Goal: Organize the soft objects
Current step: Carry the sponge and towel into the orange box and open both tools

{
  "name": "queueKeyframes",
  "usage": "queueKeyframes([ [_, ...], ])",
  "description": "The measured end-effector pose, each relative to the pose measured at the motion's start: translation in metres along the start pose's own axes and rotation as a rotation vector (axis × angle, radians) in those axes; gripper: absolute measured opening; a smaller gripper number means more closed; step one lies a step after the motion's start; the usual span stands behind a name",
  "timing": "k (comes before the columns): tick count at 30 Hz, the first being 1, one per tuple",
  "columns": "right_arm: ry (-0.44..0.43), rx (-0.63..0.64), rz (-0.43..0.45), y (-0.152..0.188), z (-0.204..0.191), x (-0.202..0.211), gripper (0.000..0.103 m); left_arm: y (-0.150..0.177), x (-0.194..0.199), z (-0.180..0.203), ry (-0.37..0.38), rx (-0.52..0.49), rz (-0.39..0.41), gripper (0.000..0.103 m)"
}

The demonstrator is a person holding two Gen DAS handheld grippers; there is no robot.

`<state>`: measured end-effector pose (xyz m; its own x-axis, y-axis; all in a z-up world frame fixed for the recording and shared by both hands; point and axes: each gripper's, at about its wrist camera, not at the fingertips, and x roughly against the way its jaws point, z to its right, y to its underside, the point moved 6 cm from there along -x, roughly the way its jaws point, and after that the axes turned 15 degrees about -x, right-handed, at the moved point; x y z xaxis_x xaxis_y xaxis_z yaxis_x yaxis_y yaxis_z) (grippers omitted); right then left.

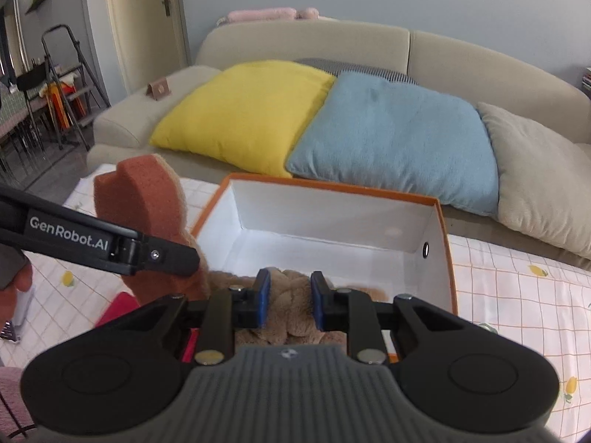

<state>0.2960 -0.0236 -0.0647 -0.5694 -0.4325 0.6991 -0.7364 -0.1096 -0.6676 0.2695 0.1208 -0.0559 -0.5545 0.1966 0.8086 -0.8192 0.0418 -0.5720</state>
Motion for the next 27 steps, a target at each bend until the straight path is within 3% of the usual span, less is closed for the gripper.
queueKeyframes([
  [6, 0.022, 0.014, -0.086, 0.001, 0.004, -0.052, 0.015, -0.004, -0.032, -0.022, 0.045, 0.022, -0.048, 0.08],
  [9, 0.012, 0.003, -0.094, -0.001, 0.006, -0.066, 0.011, -0.009, -0.041, -0.029, 0.005, 0.0, -0.063, 0.079],
  [10, 0.006, -0.007, -0.095, -0.003, 0.006, -0.069, 0.0, -0.012, -0.044, -0.031, -0.003, -0.001, -0.061, 0.079],
  [15, -0.029, -0.035, -0.082, -0.012, 0.003, -0.08, 0.0, -0.017, -0.058, -0.035, -0.025, -0.035, -0.09, 0.08],
  [21, 0.009, -0.049, -0.118, -0.006, 0.012, -0.087, 0.009, -0.02, -0.061, -0.03, -0.026, -0.095, -0.118, 0.091],
  [25, 0.036, -0.074, -0.135, 0.005, 0.023, -0.085, 0.022, -0.015, -0.061, -0.028, -0.006, -0.095, -0.114, 0.092],
  [27, 0.044, -0.071, -0.138, 0.01, 0.025, -0.083, 0.022, -0.014, -0.058, -0.027, -0.011, -0.084, -0.103, 0.092],
])
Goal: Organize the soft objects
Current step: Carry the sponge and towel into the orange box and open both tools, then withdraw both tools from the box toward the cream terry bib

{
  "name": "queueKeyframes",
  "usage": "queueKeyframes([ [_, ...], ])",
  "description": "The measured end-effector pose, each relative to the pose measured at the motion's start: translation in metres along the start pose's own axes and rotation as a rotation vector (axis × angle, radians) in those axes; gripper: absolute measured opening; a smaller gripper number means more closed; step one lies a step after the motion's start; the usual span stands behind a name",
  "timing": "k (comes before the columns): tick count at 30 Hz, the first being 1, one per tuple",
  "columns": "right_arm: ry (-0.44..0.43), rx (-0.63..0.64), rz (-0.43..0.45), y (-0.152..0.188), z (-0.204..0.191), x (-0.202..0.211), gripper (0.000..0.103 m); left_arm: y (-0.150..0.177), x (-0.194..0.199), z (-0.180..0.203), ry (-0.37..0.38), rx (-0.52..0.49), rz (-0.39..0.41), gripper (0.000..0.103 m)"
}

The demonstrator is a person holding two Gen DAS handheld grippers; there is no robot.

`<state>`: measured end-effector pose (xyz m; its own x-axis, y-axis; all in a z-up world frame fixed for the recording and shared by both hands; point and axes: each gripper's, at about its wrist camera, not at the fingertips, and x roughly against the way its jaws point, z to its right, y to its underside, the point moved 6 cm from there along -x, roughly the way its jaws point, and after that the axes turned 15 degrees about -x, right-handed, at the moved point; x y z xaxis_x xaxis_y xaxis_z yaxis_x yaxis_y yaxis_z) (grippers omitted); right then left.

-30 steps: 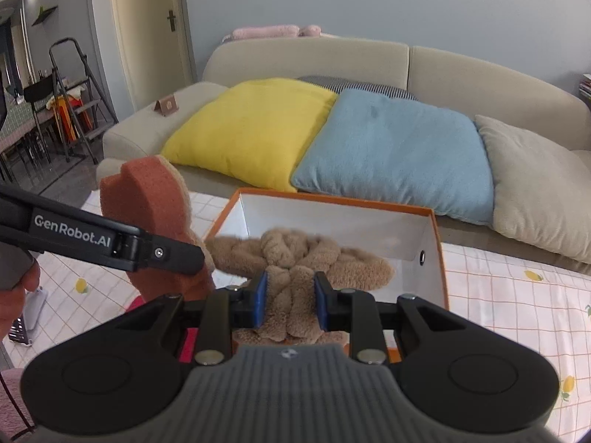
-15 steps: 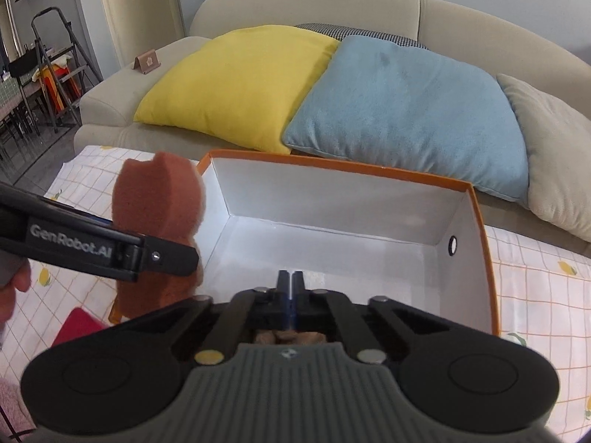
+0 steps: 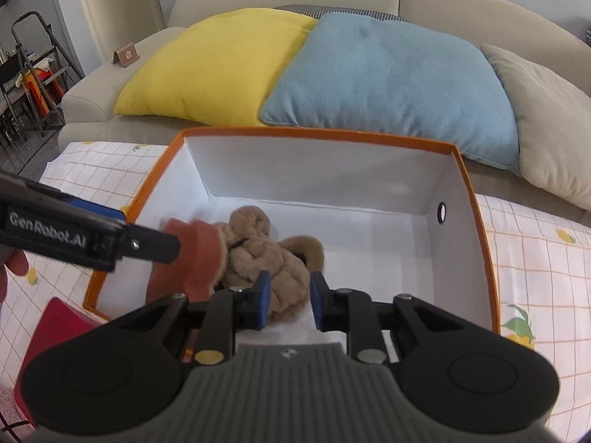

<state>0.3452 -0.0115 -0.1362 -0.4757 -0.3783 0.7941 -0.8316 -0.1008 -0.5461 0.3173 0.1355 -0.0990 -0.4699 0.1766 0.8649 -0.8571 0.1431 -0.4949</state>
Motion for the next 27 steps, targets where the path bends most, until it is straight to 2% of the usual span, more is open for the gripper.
queueKeyframes([
  [3, -0.001, -0.006, -0.011, 0.008, 0.003, 0.002, 0.023, 0.003, 0.007, 0.003, -0.011, 0.006, 0.011, 0.092],
  [7, -0.014, -0.017, 0.003, 0.015, 0.002, 0.013, 0.03, 0.007, 0.024, 0.01, -0.014, -0.001, 0.04, 0.091],
  [10, -0.025, -0.019, 0.033, 0.018, 0.001, 0.032, 0.037, 0.011, 0.042, 0.017, -0.031, -0.008, 0.058, 0.09],
  [13, -0.031, -0.012, 0.072, 0.023, 0.001, 0.056, 0.039, 0.019, 0.062, 0.026, -0.041, -0.013, 0.086, 0.087],
  [17, -0.043, 0.0, 0.124, 0.035, 0.002, 0.091, 0.045, 0.03, 0.091, 0.046, -0.043, -0.056, 0.147, 0.086],
  [22, -0.044, -0.015, 0.158, 0.061, 0.013, 0.131, 0.051, 0.049, 0.12, 0.082, -0.022, -0.107, 0.201, 0.086],
  [27, -0.022, -0.032, 0.158, 0.097, 0.027, 0.16, 0.052, 0.076, 0.13, 0.112, 0.025, -0.113, 0.203, 0.086],
])
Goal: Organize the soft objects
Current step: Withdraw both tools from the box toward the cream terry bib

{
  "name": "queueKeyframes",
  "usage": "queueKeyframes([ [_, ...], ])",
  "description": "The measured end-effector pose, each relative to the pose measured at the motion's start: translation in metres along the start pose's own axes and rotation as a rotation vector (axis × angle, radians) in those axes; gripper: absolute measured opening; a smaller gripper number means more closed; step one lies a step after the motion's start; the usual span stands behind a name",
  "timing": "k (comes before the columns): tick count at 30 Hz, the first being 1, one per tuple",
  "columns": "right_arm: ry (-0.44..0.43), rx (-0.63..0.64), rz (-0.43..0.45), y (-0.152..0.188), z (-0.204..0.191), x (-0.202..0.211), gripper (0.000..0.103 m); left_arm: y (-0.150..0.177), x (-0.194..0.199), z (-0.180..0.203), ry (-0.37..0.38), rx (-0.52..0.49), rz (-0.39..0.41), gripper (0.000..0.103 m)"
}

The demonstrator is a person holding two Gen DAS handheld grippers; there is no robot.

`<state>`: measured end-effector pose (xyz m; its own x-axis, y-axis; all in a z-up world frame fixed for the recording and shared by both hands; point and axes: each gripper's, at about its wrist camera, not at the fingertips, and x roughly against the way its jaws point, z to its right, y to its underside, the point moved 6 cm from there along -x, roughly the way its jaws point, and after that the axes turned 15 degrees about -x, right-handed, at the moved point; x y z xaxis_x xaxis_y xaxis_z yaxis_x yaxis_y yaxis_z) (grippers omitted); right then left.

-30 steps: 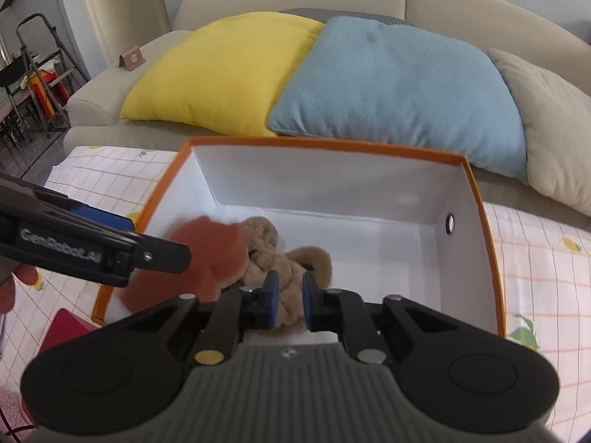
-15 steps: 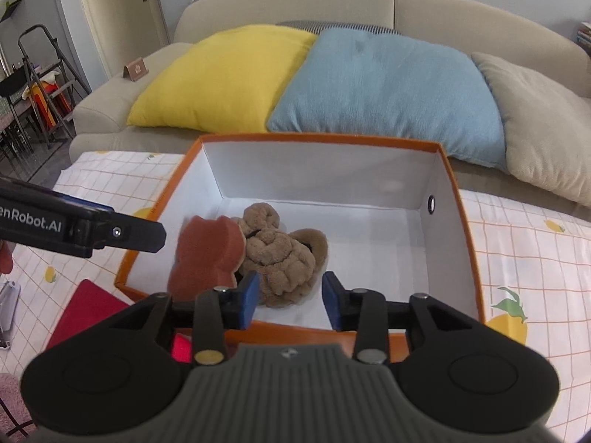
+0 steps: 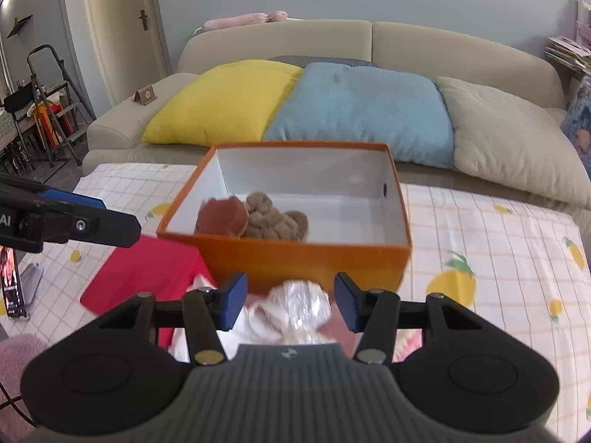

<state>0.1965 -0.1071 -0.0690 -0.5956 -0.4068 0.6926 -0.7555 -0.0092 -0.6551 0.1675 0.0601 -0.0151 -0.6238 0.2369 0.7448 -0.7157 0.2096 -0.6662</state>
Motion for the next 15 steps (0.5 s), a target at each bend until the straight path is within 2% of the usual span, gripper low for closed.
queueKeyframes([
  [4, 0.026, -0.035, -0.023, 0.027, 0.014, 0.022, 0.053, 0.024, -0.001, 0.021, 0.022, 0.007, -0.026, 0.085],
  [10, 0.082, -0.095, -0.089, 0.073, 0.035, 0.041, 0.055, 0.062, -0.005, 0.048, 0.095, 0.035, -0.057, 0.084],
  [15, 0.135, -0.147, -0.183, 0.112, 0.051, 0.046, 0.058, 0.096, -0.014, 0.066, 0.129, 0.033, -0.136, 0.084],
])
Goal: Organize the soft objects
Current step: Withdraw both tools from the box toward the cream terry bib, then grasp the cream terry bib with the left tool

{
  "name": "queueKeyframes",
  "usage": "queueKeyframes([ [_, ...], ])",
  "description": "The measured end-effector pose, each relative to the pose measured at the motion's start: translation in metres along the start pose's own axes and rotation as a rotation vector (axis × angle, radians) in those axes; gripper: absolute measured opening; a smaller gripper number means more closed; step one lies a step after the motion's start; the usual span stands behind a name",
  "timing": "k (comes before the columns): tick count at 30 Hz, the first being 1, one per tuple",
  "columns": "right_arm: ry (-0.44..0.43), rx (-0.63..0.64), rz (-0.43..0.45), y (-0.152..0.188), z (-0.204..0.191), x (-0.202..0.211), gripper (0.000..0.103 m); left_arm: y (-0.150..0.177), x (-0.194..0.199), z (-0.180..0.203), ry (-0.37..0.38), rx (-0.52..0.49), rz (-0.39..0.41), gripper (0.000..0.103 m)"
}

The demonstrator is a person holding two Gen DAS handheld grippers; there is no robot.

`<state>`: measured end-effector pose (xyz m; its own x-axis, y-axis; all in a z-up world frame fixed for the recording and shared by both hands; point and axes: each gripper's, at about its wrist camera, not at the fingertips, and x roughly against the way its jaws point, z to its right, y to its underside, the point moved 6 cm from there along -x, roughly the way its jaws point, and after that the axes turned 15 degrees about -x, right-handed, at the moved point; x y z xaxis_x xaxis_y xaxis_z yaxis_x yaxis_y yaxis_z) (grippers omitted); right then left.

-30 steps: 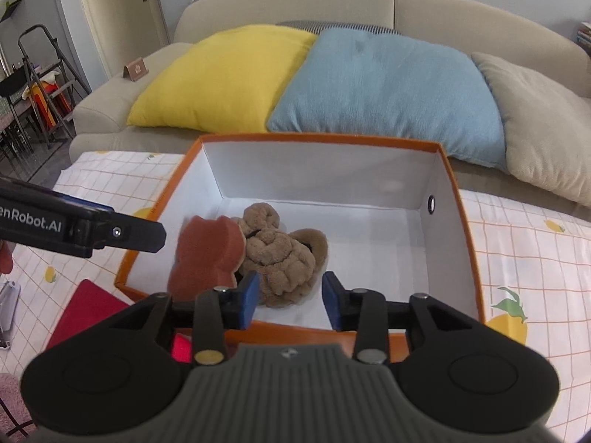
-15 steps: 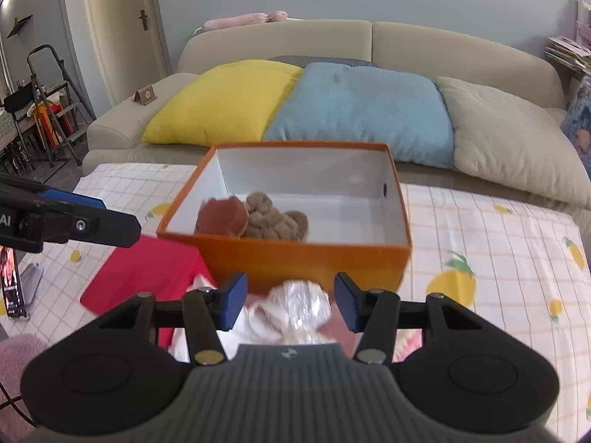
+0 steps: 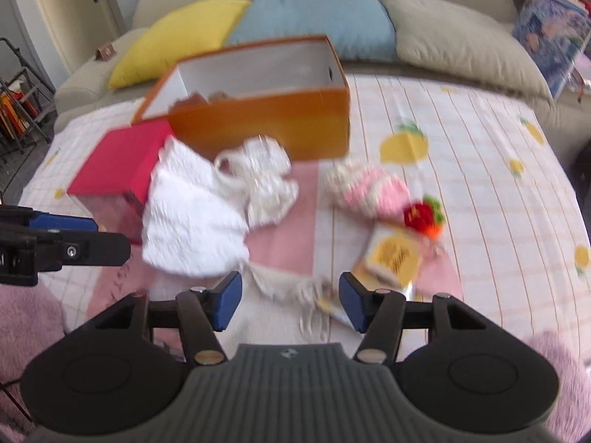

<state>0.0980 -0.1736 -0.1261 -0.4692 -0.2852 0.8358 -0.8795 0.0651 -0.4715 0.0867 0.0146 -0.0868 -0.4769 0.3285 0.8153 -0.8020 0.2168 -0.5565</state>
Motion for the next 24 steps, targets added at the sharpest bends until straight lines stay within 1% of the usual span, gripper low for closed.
queueKeyframes([
  [4, 0.041, -0.028, -0.067, 0.023, 0.013, -0.007, 0.06, 0.023, -0.009, 0.006, 0.011, 0.013, -0.056, 0.083],
  [7, 0.066, -0.046, -0.116, 0.039, 0.02, -0.013, 0.063, 0.038, -0.018, 0.01, 0.016, 0.02, -0.082, 0.083],
  [10, 0.093, -0.045, -0.16, 0.049, 0.024, -0.02, 0.063, 0.049, -0.027, 0.015, 0.024, 0.007, -0.101, 0.083],
  [12, 0.095, -0.048, -0.168, 0.051, 0.026, -0.022, 0.063, 0.053, -0.033, 0.02, 0.03, -0.008, -0.113, 0.083],
  [14, 0.105, -0.058, -0.17, 0.051, 0.028, -0.024, 0.066, 0.055, -0.039, 0.024, 0.032, -0.02, -0.127, 0.083],
  [17, 0.114, -0.085, -0.181, 0.052, 0.034, -0.028, 0.066, 0.053, -0.045, 0.027, 0.03, -0.038, -0.125, 0.083],
  [20, 0.117, -0.119, -0.2, 0.052, 0.038, -0.035, 0.066, 0.051, -0.053, 0.024, 0.042, -0.03, -0.128, 0.083],
  [21, 0.117, -0.127, -0.202, 0.052, 0.039, -0.037, 0.065, 0.05, -0.058, 0.023, 0.045, -0.026, -0.127, 0.083],
  [22, 0.112, -0.129, -0.204, 0.051, 0.039, -0.038, 0.06, 0.049, -0.062, 0.021, 0.041, -0.023, -0.126, 0.083],
  [24, 0.102, -0.129, -0.218, 0.052, 0.038, -0.042, 0.047, 0.048, -0.071, 0.017, 0.02, -0.018, -0.12, 0.083],
])
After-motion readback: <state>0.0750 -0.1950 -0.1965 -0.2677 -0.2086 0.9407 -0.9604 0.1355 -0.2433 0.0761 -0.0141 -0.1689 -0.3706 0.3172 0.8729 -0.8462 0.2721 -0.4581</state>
